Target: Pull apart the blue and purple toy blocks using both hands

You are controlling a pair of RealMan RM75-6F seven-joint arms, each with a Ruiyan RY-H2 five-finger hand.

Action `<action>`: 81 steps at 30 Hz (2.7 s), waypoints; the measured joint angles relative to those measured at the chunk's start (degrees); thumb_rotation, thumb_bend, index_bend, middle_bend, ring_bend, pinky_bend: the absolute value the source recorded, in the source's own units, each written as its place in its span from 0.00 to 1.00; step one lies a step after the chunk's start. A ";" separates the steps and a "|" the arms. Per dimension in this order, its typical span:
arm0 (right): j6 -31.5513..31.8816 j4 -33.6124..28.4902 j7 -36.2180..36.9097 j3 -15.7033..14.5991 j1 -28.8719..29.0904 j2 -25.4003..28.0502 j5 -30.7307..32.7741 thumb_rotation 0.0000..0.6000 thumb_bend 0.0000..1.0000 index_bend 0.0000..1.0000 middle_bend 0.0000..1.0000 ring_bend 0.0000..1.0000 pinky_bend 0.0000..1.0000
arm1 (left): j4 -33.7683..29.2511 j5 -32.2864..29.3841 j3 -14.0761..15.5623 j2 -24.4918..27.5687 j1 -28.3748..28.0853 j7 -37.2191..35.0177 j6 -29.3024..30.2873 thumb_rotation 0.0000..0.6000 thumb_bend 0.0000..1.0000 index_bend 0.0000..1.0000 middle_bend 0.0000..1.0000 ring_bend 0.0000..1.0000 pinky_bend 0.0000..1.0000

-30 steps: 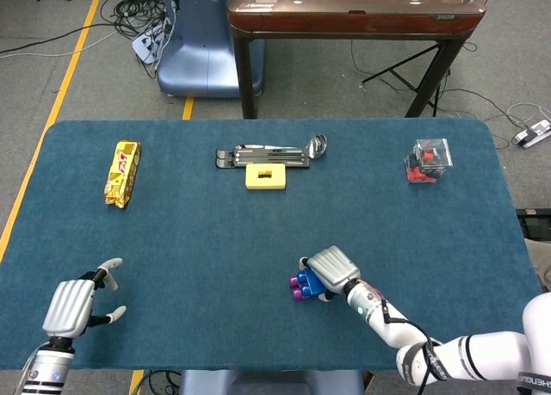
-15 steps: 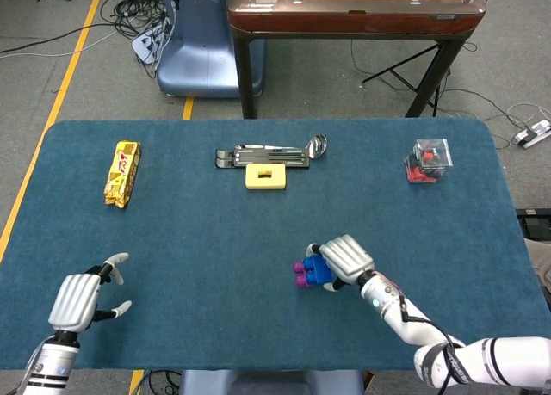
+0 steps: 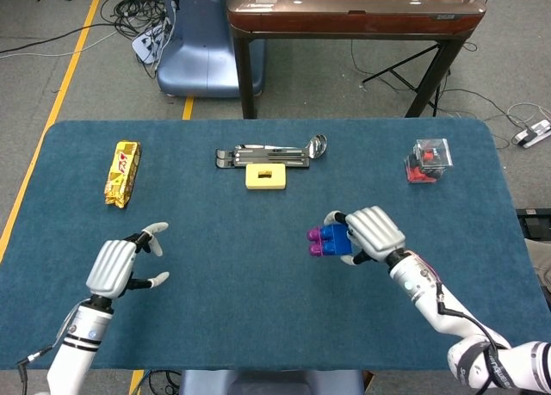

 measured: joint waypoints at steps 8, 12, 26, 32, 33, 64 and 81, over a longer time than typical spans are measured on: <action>0.13 -1.87 6.20 3.57 -1.25 5.62 -2.72 1.00 0.45 0.56 1.00 0.99 0.99 | -2.65 -7.45 -7.05 -3.15 -6.77 -2.01 -4.24 1.00 0.02 0.25 0.72 0.68 0.95; 0.17 -2.32 8.54 5.03 -1.47 6.53 -3.85 1.00 0.46 0.57 1.00 1.00 1.00 | -3.69 -12.71 -10.42 -5.14 -10.37 -2.17 -5.87 1.00 0.00 0.21 0.81 0.80 1.00; -0.77 3.41 20.74 7.71 -1.50 2.81 -14.27 1.00 0.49 0.58 1.00 1.00 1.00 | -8.91 -28.41 -16.91 -6.89 -17.47 -2.81 -8.13 1.00 0.00 0.16 0.94 0.91 1.00; -0.07 5.77 23.75 8.46 -0.96 -0.56 -16.05 1.00 0.49 0.58 1.00 1.00 1.00 | -10.84 -32.64 -18.14 -5.06 -19.04 -5.68 -10.49 1.00 0.00 0.16 0.96 0.93 1.00; -0.11 6.09 24.28 8.56 -0.82 -0.94 -16.23 1.00 0.49 0.58 1.00 1.00 1.00 | -11.26 -33.22 -18.17 -4.43 -19.38 -5.96 -11.09 1.00 0.00 0.16 0.96 0.94 1.00; -6.94 8.81 27.45 10.93 4.64 -5.55 -9.44 1.00 0.51 0.58 1.00 1.00 1.00 | -12.13 -40.23 -14.17 -8.46 -29.02 3.68 -3.69 1.00 0.00 0.06 0.97 0.95 1.00; -7.14 8.90 25.38 11.17 5.51 -7.11 -7.09 1.00 0.51 0.58 1.00 1.00 1.00 | -10.57 -44.26 -15.17 -14.45 -31.83 9.39 5.10 1.00 0.00 0.15 0.99 0.98 1.00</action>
